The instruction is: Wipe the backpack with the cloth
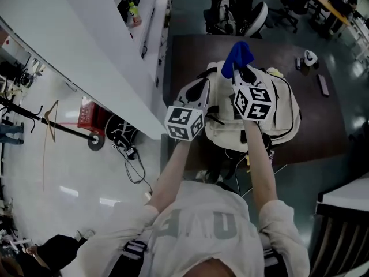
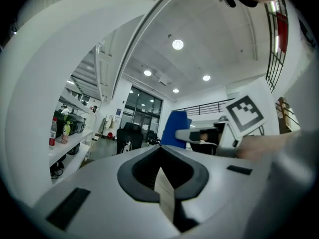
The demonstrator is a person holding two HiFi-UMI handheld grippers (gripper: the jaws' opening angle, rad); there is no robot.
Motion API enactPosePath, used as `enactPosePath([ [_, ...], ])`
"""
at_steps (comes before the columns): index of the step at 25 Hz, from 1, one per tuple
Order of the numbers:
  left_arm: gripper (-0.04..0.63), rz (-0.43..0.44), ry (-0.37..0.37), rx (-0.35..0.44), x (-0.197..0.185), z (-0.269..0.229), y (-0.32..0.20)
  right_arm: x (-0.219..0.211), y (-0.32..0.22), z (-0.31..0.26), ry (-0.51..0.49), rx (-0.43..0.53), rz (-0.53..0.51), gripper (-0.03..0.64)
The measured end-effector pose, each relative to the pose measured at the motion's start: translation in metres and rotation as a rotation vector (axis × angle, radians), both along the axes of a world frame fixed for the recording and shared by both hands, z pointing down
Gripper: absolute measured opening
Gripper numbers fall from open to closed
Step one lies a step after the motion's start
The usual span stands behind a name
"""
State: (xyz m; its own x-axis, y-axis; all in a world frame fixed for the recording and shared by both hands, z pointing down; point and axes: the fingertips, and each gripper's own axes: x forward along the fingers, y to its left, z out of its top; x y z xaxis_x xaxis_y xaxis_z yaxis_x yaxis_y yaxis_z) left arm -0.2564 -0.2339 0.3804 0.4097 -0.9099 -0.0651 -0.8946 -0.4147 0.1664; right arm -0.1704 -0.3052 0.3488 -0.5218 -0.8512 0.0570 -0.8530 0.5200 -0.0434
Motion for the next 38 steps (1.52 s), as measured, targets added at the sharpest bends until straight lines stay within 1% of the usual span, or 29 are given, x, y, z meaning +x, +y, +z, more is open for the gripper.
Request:
enactPosePath([
  [4, -0.002, -0.053, -0.014, -0.021, -0.008, 0.005, -0.002, -0.025, -0.049, 0.011, 0.047, -0.04, -0.067, 0.043],
  [7, -0.002, -0.092, -0.013, -0.037, -0.014, 0.011, -0.003, -0.032, -0.071, 0.026, 0.079, -0.075, -0.084, 0.043],
  [9, -0.002, -0.109, -0.012, -0.038, -0.015, 0.014, -0.003, -0.033, -0.078, 0.034, 0.077, -0.097, -0.088, 0.043],
  [12, -0.002, -0.13, -0.012, -0.049, -0.019, 0.019, -0.001, -0.034, -0.073, 0.043, 0.059, -0.118, -0.106, 0.043],
  [15, -0.002, -0.141, -0.008, -0.053, -0.02, 0.022, 0.003, -0.034, -0.059, 0.047, 0.035, -0.13, -0.131, 0.043],
  [20, -0.002, -0.118, -0.015, -0.066, -0.011, 0.026, 0.011, -0.023, -0.026, 0.046, -0.017, -0.143, -0.141, 0.043],
  [22, -0.002, -0.119, -0.004, -0.077, -0.009, 0.03, 0.015, -0.019, -0.007, 0.048, -0.029, -0.148, -0.153, 0.043],
  [24, -0.002, -0.114, -0.001, -0.085, -0.005, 0.034, 0.018, -0.015, 0.014, 0.051, -0.031, -0.155, -0.168, 0.043],
  [29, -0.002, -0.099, -0.004, -0.077, 0.003, 0.033, 0.02, -0.007, 0.06, 0.061, -0.04, -0.177, -0.194, 0.043],
  [33, -0.002, -0.095, 0.011, -0.075, 0.006, 0.034, 0.02, -0.007, 0.095, 0.072, -0.019, -0.187, -0.222, 0.043],
  [38, -0.002, -0.083, 0.019, -0.068, 0.012, 0.035, 0.018, -0.005, 0.127, 0.082, -0.01, -0.209, -0.238, 0.043],
])
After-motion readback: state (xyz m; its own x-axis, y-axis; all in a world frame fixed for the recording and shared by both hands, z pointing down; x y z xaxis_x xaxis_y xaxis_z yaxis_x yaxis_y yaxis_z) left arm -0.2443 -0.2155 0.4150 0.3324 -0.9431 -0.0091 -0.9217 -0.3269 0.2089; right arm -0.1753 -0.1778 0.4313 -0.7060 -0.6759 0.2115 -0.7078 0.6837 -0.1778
